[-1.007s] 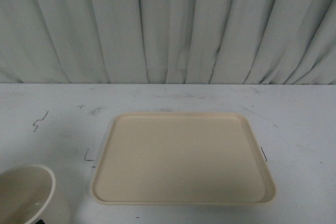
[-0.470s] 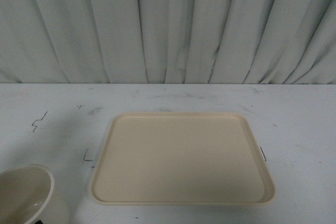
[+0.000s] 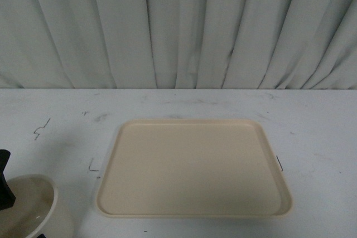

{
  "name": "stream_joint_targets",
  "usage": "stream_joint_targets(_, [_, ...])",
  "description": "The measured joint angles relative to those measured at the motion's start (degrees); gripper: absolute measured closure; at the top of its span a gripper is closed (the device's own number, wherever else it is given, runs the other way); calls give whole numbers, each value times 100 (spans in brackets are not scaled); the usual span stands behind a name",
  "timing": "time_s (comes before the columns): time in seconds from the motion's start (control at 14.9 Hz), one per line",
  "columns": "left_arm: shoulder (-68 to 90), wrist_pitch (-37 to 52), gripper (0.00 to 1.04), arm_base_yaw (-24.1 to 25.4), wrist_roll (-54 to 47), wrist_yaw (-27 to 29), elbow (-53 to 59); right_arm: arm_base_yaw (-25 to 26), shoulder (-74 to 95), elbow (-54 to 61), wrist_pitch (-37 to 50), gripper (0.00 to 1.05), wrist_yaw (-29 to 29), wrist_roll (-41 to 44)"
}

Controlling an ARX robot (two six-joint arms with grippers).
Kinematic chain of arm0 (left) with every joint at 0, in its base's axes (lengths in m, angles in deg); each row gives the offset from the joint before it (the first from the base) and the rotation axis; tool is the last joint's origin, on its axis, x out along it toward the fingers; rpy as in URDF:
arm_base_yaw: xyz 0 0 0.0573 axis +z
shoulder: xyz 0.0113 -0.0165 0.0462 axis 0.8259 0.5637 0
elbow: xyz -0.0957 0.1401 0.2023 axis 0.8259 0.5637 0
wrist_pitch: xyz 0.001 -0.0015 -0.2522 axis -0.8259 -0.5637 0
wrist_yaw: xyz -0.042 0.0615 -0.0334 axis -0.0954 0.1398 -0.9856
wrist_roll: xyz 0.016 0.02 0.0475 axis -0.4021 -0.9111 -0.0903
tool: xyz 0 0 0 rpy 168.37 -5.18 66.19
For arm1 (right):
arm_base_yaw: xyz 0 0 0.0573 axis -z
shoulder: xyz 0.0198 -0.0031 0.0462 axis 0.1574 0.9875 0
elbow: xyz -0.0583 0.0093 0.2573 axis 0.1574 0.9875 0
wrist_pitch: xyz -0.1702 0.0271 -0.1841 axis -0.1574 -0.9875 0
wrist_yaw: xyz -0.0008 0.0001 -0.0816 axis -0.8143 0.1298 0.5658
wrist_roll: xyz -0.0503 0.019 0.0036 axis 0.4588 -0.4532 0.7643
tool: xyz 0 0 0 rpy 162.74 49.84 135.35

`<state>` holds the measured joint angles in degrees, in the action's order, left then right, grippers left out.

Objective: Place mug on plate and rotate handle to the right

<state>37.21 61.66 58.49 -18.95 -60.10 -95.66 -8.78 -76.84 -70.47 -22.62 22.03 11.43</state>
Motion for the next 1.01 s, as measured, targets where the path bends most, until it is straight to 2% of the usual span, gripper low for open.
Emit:
stream_joint_targets(0.27, [195, 348, 8, -37, -107, 173, 199, 0, 0, 0, 0, 6, 0, 0])
stream_joint_targets(0.4, [280, 317, 22, -46, -90, 190, 203, 0, 0, 0, 0, 6, 0, 0])
stream_joint_targets(0.87, [317, 295, 42, -87, -90, 170, 234, 0, 0, 0, 0, 6, -2, 0])
stream_joint_targets(0.94, [310, 297, 45, -90, -90, 173, 234, 0, 0, 0, 0, 6, 0, 0])
stream_joint_targets(1.01, [293, 271, 54, -90, -90, 173, 238, 0, 0, 0, 0, 6, 0, 0])
